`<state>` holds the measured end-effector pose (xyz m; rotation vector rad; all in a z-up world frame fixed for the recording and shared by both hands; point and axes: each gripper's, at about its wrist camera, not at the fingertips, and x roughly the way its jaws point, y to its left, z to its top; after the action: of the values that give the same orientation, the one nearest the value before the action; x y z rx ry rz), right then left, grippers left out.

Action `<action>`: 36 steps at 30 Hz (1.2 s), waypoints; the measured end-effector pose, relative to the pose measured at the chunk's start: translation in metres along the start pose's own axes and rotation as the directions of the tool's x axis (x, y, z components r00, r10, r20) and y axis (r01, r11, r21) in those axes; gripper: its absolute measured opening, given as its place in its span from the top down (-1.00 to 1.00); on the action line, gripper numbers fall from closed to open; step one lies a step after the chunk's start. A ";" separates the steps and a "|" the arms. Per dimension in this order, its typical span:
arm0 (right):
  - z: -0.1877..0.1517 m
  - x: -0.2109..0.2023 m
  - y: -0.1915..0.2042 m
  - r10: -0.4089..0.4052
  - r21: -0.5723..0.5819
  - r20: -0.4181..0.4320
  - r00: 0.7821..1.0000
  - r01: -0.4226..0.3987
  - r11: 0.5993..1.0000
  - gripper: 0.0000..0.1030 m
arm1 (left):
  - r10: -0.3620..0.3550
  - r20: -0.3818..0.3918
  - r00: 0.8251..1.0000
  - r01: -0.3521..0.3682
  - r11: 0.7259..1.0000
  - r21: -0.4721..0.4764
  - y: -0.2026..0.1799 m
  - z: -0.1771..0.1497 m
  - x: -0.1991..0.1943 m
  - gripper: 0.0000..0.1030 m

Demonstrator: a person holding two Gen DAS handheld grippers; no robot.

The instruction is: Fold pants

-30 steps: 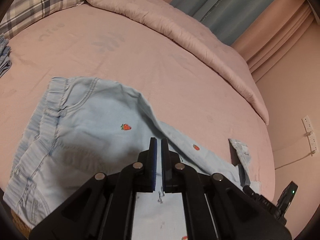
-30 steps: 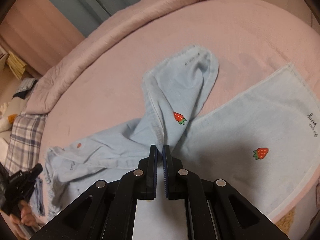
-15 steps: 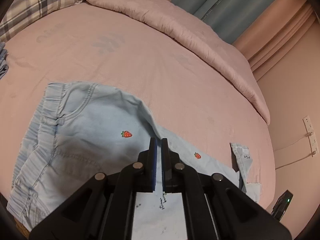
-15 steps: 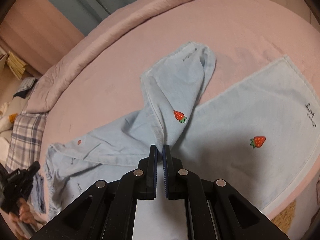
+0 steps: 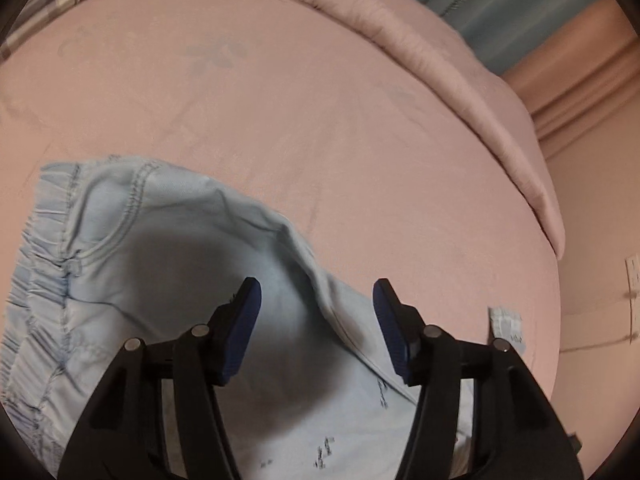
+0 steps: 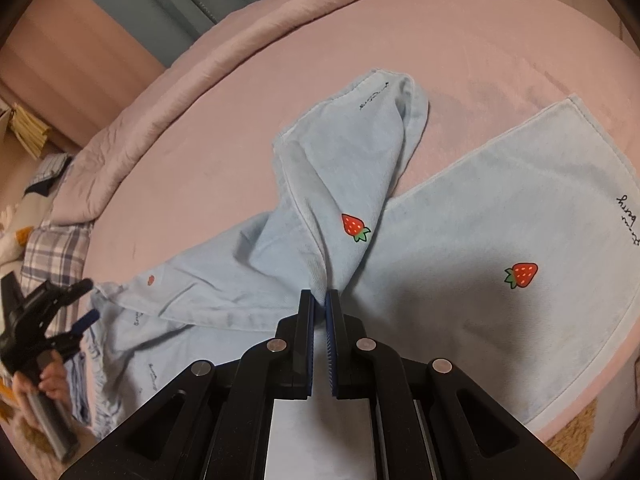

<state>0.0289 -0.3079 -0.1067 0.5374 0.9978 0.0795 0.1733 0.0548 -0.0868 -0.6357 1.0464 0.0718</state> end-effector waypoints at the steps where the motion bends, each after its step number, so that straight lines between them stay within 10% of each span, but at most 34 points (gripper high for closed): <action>1: 0.000 0.000 0.000 0.001 0.000 -0.001 1.000 -0.001 1.000 0.88 | 0.009 -0.011 1.000 -0.009 1.000 -0.006 0.002 0.001 0.006 0.16; 4: 0.000 0.001 -0.003 0.010 0.004 -0.005 1.000 -0.009 1.000 0.88 | 0.014 -0.030 0.999 -0.014 1.000 0.000 0.005 -0.001 0.018 0.93; 16: 0.002 -0.031 0.001 0.017 -0.012 0.068 0.998 -0.017 1.000 0.88 | -0.088 0.181 0.979 0.074 0.994 0.083 -0.002 -0.061 -0.083 0.93; 36: -0.009 -0.027 -0.016 -0.034 -0.003 0.035 0.999 0.034 0.999 0.88 | -0.088 0.031 0.996 0.088 0.996 -0.001 0.050 -0.130 -0.082 0.63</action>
<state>0.0040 -0.3261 -0.0968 0.5173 0.9723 0.0414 0.0116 0.0477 -0.0863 -0.6805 0.9877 0.0062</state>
